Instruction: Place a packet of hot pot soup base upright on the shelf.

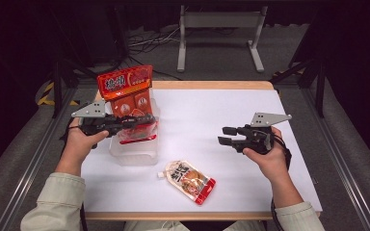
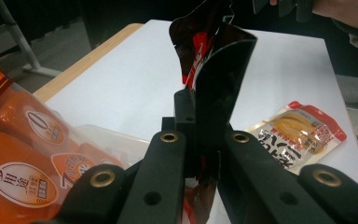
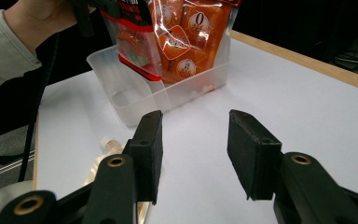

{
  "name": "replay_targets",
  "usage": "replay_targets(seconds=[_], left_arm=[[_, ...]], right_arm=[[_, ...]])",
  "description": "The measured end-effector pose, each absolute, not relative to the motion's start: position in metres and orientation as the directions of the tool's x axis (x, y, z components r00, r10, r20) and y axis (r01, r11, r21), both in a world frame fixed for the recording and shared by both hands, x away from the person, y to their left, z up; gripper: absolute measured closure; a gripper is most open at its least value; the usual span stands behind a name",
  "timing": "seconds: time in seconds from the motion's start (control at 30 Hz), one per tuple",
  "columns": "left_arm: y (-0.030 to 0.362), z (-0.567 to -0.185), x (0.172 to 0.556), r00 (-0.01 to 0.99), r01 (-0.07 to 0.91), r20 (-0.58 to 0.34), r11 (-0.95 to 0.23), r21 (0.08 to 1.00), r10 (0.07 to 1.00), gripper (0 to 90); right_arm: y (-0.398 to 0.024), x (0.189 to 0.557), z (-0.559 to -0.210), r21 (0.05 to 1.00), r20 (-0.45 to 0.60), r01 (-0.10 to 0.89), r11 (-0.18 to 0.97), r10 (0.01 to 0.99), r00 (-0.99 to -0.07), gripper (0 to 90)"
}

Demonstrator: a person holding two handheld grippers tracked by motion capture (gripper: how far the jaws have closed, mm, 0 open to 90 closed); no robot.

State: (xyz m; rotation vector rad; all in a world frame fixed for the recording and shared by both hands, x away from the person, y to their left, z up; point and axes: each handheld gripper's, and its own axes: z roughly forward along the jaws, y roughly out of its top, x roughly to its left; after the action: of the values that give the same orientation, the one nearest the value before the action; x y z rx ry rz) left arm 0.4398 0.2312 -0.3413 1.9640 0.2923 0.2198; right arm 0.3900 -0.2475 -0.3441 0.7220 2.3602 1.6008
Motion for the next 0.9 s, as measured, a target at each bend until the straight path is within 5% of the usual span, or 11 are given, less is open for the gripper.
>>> replay_targets(seconds=[0.37, 0.9], left_arm=[[0.229, -0.348, 0.444, 0.968, 0.119, -0.011, -0.417, 0.901, 0.252, 89.1], [0.237, -0.376, 0.457, 0.944, 0.226, -0.084, -0.441, 0.869, 0.319, 87.3]], right_arm=[[-0.247, 0.39, -0.345, 0.914, 0.114, 0.287, 0.287, 0.497, -0.86, 55.6], [-0.249, 0.391, -0.347, 0.913, 0.128, 0.297, 0.28, 0.496, -0.859, 55.0]])
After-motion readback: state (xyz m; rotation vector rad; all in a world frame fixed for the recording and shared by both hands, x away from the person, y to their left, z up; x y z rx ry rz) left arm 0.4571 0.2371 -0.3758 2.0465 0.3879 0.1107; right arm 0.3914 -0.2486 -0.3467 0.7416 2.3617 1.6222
